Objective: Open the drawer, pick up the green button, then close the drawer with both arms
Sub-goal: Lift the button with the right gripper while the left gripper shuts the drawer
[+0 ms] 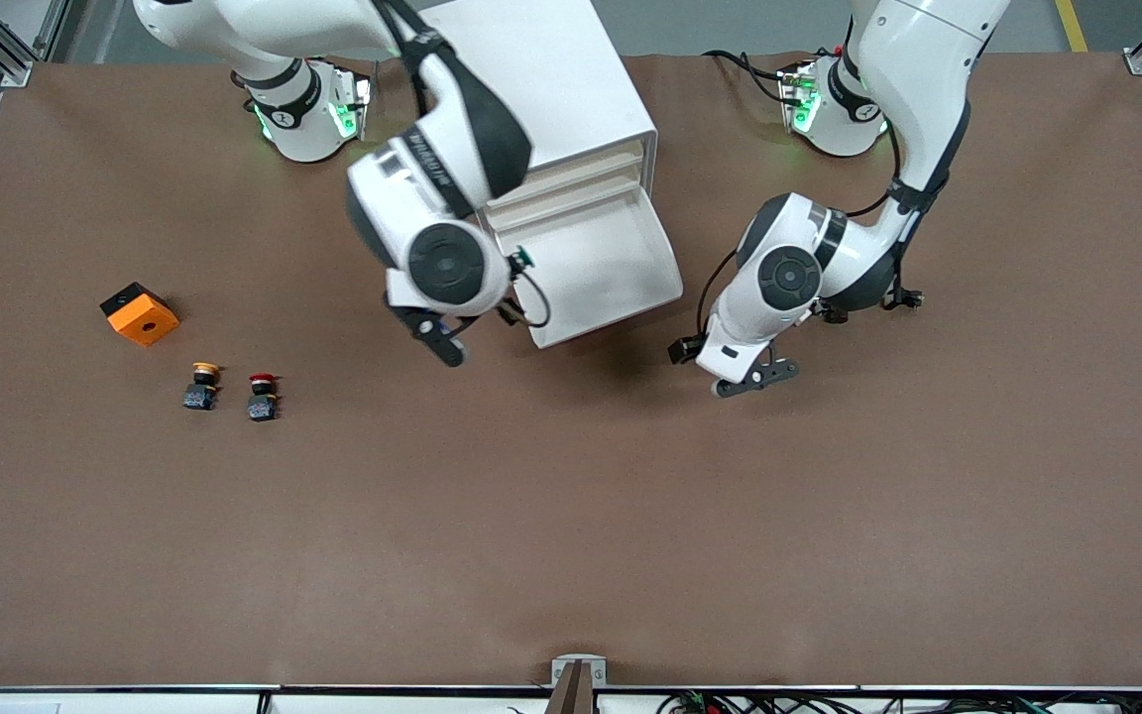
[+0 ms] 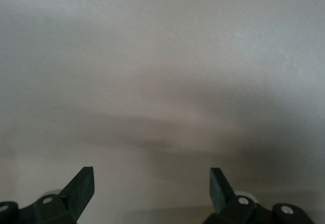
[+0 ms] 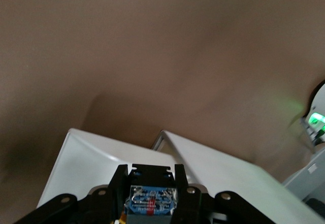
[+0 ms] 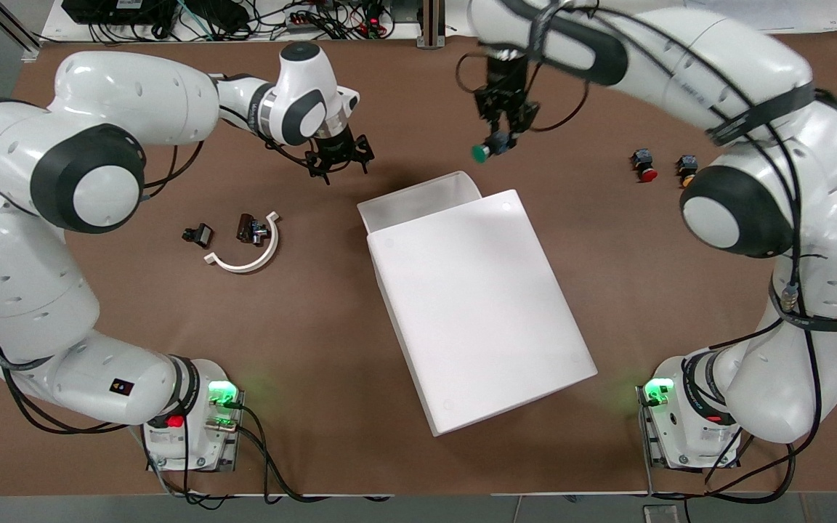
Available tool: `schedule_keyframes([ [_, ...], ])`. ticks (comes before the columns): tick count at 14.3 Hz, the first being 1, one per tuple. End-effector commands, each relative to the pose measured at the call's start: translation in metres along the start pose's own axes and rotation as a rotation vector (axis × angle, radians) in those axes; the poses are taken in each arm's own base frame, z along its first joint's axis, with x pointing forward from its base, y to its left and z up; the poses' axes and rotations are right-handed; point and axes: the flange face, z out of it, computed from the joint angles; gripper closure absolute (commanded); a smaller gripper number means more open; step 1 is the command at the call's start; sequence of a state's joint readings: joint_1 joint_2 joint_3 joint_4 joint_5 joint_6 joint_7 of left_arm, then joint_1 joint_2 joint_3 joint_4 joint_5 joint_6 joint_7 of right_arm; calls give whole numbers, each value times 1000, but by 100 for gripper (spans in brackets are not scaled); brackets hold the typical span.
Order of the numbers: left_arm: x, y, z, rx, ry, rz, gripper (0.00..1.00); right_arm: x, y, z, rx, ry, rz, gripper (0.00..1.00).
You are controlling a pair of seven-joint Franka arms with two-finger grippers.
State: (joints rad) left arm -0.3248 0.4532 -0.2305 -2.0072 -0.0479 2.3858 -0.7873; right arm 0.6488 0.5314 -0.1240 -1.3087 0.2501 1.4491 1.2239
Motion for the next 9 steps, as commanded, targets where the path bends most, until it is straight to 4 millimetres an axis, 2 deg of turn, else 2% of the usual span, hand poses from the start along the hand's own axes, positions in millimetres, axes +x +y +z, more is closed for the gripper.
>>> schedule_keyframes([
  [1,-4,21,6,-19,-11,6,0,63,41,-22,11,-55,-164,82],
  [3,-24,48,12,-39,-40,-29,0,112,69,-26,-1,-45,-286,82],
  [5,-50,76,18,-38,-51,-63,0,153,91,-21,-21,-29,-424,82],
  [7,-69,90,22,-31,-56,-93,0,200,116,-15,15,-26,-538,82],
  [9,-90,99,27,-11,-73,-74,0,231,129,-1,14,28,-616,81],
])
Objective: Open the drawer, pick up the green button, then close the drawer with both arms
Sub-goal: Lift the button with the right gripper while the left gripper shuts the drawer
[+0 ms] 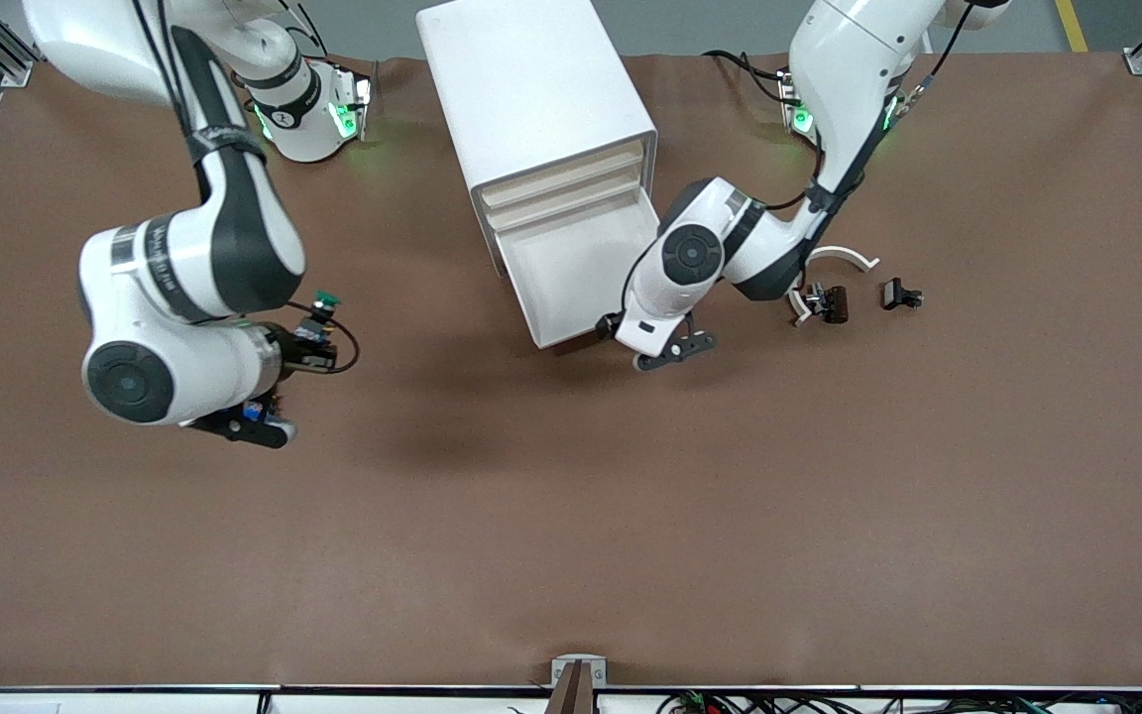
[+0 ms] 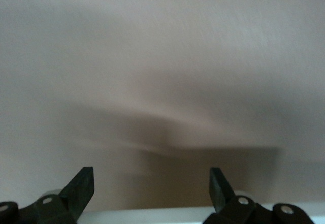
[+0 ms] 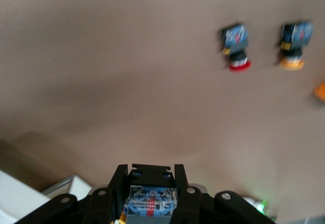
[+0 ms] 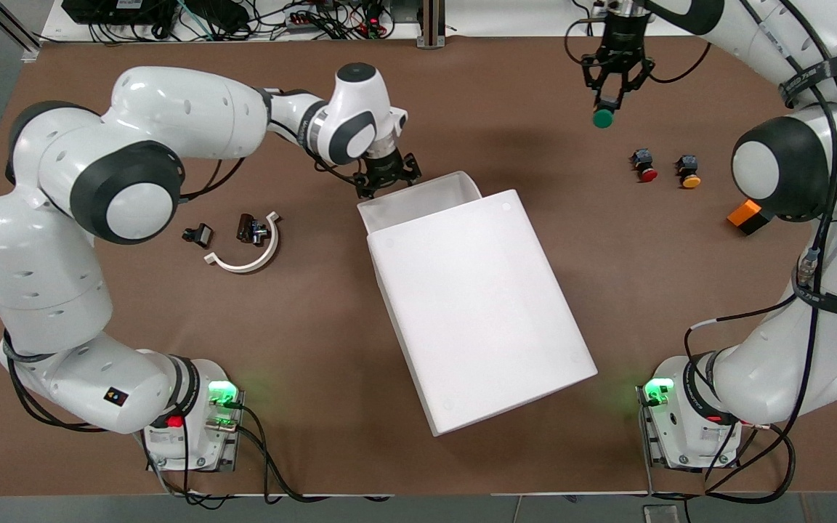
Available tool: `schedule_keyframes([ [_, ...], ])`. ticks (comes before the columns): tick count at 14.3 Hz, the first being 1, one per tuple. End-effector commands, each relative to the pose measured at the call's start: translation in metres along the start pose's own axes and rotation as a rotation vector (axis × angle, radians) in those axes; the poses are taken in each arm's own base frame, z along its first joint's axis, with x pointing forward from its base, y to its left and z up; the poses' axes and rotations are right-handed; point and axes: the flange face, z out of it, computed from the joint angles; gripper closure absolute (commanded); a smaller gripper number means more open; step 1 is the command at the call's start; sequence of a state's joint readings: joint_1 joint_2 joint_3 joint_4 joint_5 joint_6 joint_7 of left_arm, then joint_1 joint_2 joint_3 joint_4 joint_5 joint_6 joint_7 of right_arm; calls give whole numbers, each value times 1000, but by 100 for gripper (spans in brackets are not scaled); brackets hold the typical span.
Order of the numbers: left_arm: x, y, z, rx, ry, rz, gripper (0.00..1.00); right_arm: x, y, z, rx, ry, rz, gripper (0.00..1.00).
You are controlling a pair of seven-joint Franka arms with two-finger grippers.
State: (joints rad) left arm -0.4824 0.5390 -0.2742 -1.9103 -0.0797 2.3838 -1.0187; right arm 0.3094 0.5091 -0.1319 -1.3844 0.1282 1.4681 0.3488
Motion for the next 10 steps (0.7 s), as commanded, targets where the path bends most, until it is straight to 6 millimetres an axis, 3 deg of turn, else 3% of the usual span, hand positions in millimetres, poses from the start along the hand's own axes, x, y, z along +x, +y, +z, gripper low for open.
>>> schedule_keyframes([
  [1,-23,11,7,29,-35,-3,0,17,30,24,-36,72,-117,81],
  [5,-74,24,18,71,-125,0,0,42,55,86,-39,237,-218,81],
  [8,-108,30,22,108,-180,25,0,50,59,130,-26,335,-249,81],
  [10,-128,36,26,112,-201,9,0,52,60,144,-22,376,-253,80],
])
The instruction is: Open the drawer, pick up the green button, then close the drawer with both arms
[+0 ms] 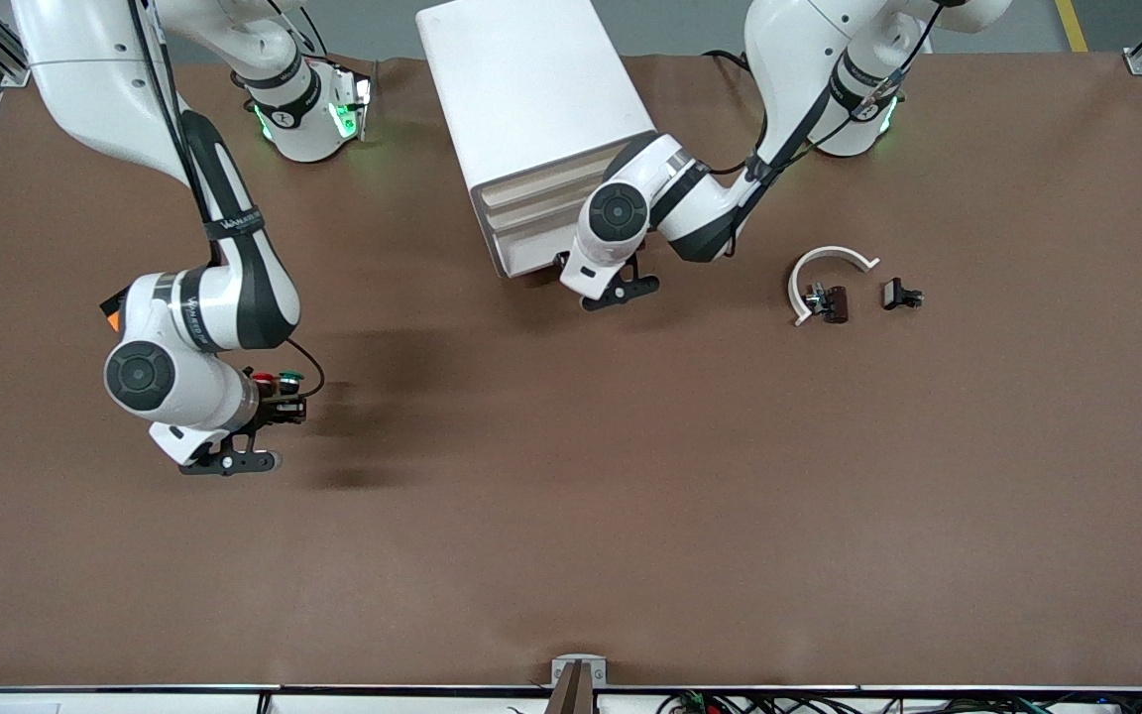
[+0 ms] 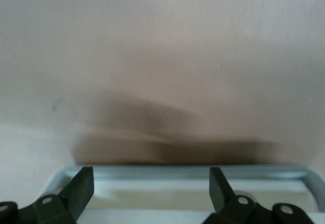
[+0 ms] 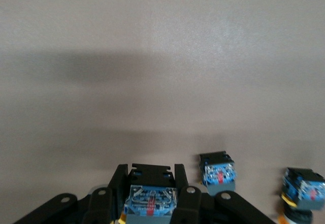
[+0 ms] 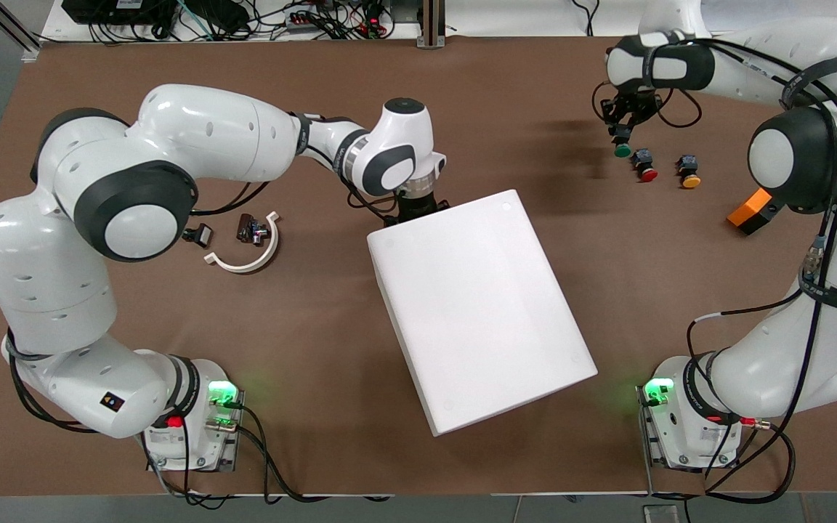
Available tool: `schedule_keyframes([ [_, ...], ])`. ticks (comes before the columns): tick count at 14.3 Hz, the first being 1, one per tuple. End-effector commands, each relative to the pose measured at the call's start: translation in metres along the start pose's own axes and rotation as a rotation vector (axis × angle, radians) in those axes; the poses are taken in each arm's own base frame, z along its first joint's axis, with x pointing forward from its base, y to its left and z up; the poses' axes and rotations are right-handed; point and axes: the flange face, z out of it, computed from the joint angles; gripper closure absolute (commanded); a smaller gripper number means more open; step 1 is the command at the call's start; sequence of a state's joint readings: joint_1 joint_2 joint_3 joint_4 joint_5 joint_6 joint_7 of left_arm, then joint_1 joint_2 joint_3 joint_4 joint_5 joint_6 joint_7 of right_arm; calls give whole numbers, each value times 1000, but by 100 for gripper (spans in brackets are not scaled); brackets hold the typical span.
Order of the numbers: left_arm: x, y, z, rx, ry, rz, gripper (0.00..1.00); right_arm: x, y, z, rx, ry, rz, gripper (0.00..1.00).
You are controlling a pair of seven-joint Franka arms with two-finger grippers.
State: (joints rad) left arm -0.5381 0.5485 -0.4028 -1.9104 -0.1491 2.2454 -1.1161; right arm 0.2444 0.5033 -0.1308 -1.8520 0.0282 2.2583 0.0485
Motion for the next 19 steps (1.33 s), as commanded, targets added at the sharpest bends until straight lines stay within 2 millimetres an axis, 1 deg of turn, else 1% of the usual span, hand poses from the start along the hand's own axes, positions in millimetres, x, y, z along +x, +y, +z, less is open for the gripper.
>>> schedule_keyframes([
  [1,-24,11,8,10,-44,-21,0,-15,2,7,-1,48,-26,80],
  [3,-38,15,15,19,-54,-17,0,-23,2,26,-2,68,-28,80],
  [5,-38,15,15,18,-54,-21,0,-30,1,40,-3,70,-28,80],
  [6,-36,14,11,13,-52,-39,0,-30,-1,42,-4,69,-29,80],
  [7,-30,13,3,1,-44,-64,0,-30,-4,44,-4,66,-27,80],
  [8,-20,14,-11,-21,-31,-83,0,-31,-6,46,-4,60,-23,80],
  [9,-5,13,-25,-37,-24,-100,0,-32,-8,48,-3,55,-25,80],
  [10,17,9,-43,-58,-20,-130,0,-32,-10,49,-4,53,-28,80],
  [11,45,1,-63,-81,-21,-170,0,-33,-14,52,-5,47,-30,80],
  [12,69,-7,-80,-105,-18,-202,0,-33,-16,52,-4,47,-33,80],
  [13,95,-18,-96,-129,-1,-232,0,-33,-15,53,-5,47,-32,79],
  [14,115,-27,-110,-133,46,-237,0,-34,-16,57,-6,42,-33,78],
  [15,136,-40,-126,-132,105,-238,0,-34,-16,57,-6,42,-33,78],
  [16,152,-53,-142,-133,152,-244,0,-34,-16,58,-7,41,-34,78],
  [17,173,-71,-154,-132,191,-263,0,-34,-16,59,-7,39,-34,76],
  [18,188,-88,-169,-130,232,-274,0,-34,-16,59,-7,39,-34,74],
  [19,205,-107,-182,-123,278,-289,0,-34,-16,59,-7,38,-34,64],
])
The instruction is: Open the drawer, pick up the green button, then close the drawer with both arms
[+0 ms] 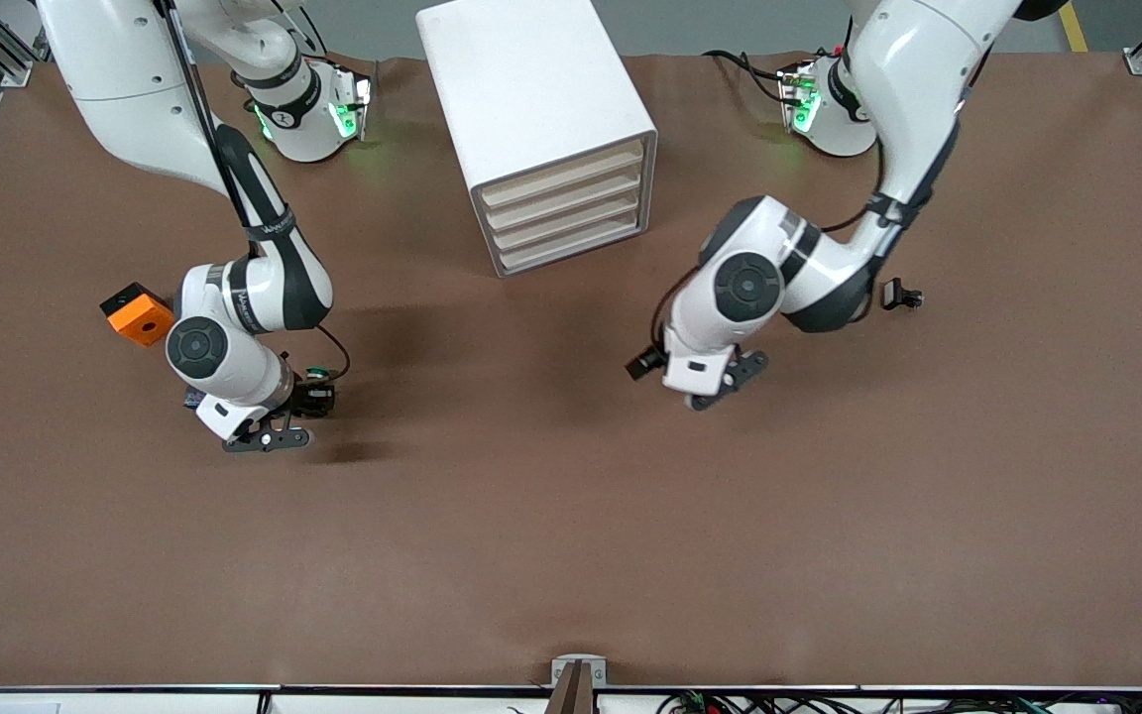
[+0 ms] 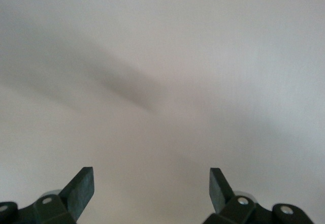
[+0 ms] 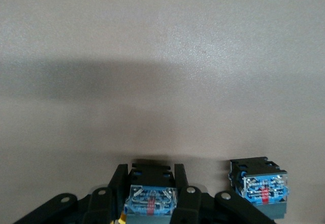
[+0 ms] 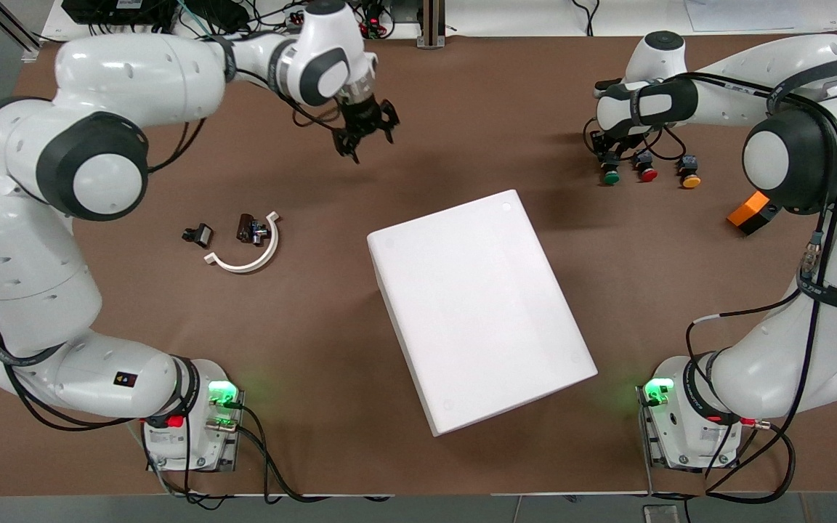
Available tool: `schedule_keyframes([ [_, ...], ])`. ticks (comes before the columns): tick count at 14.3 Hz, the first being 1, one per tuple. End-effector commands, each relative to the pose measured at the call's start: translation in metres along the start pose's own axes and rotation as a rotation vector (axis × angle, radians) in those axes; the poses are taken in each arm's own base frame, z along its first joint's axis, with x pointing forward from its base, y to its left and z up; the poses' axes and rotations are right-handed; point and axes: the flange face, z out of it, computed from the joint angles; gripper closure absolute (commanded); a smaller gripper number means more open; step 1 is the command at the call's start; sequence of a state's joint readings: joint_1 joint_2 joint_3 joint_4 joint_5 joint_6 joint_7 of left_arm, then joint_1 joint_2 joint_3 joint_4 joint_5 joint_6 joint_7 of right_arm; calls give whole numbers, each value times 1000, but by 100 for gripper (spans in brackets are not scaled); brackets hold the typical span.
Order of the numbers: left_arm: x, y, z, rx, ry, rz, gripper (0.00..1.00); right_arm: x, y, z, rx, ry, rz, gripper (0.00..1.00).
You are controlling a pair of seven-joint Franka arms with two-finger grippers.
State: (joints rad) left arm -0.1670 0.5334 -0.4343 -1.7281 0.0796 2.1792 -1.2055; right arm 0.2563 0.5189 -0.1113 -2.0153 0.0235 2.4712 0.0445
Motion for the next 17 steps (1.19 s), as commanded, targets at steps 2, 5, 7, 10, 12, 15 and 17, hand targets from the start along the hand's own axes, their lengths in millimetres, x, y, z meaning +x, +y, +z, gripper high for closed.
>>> schedule_keyframes([
  [2,65,-40,-50,9,141,-42,0,-3,0,-1,-8,3,2,34],
  [5,96,-64,-92,-20,192,-34,0,-3,-1,-2,-7,-3,1,0],
  [7,123,-83,-122,-28,223,25,0,-3,-2,-8,-6,-12,2,0],
  [10,160,-118,-148,23,215,107,0,-5,0,-28,-3,-32,8,0],
  [12,172,-136,-175,28,237,126,0,-7,0,-52,1,-41,11,0],
  [15,175,-169,-220,68,264,197,0,-16,3,-99,10,-59,49,0],
  [17,181,-195,-245,85,276,266,0,-20,6,-128,16,-58,59,0],
])
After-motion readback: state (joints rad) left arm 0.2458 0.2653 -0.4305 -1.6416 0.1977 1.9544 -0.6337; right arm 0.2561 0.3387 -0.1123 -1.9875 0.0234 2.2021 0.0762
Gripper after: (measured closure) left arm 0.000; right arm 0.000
